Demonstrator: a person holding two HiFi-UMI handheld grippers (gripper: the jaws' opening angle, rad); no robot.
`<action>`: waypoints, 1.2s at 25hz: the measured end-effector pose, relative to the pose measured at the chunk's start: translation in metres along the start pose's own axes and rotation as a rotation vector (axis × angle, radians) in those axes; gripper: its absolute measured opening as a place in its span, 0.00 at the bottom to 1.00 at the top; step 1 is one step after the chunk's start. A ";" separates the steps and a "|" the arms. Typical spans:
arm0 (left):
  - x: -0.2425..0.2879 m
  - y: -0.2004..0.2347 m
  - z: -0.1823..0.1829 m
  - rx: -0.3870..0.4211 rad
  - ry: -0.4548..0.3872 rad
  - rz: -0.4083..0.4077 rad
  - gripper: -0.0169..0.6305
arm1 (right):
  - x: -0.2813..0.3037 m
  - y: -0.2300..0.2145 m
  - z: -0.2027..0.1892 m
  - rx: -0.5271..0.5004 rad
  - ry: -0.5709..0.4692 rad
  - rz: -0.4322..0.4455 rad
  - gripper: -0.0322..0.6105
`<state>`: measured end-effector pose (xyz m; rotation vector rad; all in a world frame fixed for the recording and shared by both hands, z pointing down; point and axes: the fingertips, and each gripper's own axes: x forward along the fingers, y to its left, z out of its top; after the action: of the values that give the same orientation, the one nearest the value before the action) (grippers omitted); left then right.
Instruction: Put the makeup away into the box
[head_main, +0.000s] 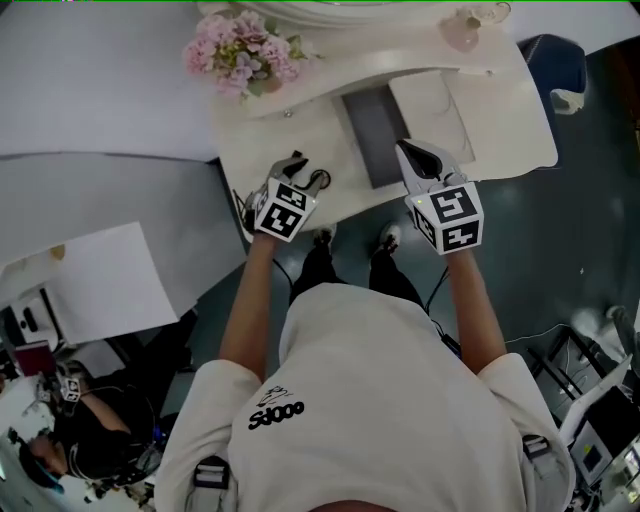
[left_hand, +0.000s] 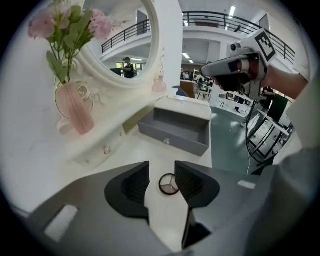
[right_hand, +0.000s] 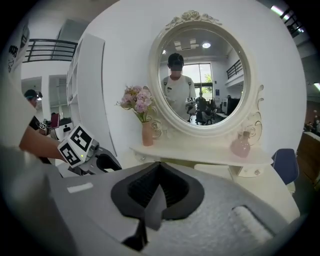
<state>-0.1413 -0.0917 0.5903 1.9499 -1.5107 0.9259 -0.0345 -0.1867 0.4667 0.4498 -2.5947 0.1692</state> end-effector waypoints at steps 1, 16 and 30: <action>0.003 -0.003 -0.007 -0.015 0.018 0.001 0.31 | 0.002 0.001 -0.003 -0.004 0.007 0.016 0.05; 0.054 -0.015 -0.052 -0.047 0.116 -0.009 0.51 | 0.006 0.008 -0.042 -0.024 0.083 0.077 0.05; 0.061 -0.018 -0.063 -0.030 0.136 -0.006 0.38 | -0.008 0.002 -0.058 0.052 0.088 0.023 0.05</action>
<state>-0.1280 -0.0789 0.6781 1.8305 -1.4331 1.0064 -0.0021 -0.1705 0.5128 0.4220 -2.5151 0.2589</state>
